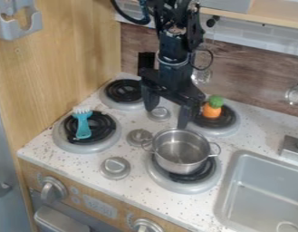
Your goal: Move a brush from bottom left burner to the upper left burner
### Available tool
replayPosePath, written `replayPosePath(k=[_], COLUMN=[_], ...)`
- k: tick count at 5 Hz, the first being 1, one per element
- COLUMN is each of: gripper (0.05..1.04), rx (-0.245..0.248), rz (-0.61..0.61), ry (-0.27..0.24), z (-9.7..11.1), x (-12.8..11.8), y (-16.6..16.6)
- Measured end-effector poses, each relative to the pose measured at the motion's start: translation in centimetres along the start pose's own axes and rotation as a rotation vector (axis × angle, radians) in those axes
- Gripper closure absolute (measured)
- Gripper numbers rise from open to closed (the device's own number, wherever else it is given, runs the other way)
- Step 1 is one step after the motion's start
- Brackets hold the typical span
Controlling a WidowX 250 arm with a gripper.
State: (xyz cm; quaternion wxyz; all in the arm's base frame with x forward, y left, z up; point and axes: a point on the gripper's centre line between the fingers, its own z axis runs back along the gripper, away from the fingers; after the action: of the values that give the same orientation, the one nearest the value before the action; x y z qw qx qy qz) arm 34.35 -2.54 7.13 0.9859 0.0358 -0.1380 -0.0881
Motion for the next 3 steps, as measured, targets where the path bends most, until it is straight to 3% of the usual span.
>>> replayPosePath(k=[1,3], gripper=[0.085,0.085], rx=[-0.003,0.03], rz=[0.002,0.25], ry=[0.044,0.073], z=[-1.1,-1.3], x=[-0.7,1.1], y=[-0.2,5.7])
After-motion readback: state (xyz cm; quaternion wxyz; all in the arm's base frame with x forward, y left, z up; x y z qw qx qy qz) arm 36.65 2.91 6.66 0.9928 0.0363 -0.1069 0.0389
